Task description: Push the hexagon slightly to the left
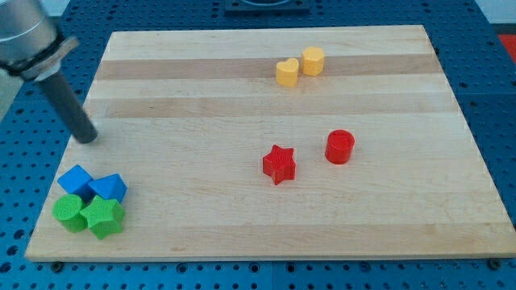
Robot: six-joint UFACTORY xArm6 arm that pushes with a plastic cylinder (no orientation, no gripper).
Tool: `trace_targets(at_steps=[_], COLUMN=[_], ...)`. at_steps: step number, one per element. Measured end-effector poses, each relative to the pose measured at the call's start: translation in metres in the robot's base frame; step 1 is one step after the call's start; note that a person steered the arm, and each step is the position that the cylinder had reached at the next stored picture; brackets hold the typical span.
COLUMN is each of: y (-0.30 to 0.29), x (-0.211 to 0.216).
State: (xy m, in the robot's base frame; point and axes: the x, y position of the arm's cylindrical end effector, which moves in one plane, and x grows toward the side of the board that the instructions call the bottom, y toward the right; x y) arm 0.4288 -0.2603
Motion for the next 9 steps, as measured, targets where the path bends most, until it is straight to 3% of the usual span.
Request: trace_targets(at_steps=[1,4,5,6,9], y=[0.066,0.354,0.409,0.385,0.163], x=[-0.018,-0.069,-0.096,-0.131,-0.181])
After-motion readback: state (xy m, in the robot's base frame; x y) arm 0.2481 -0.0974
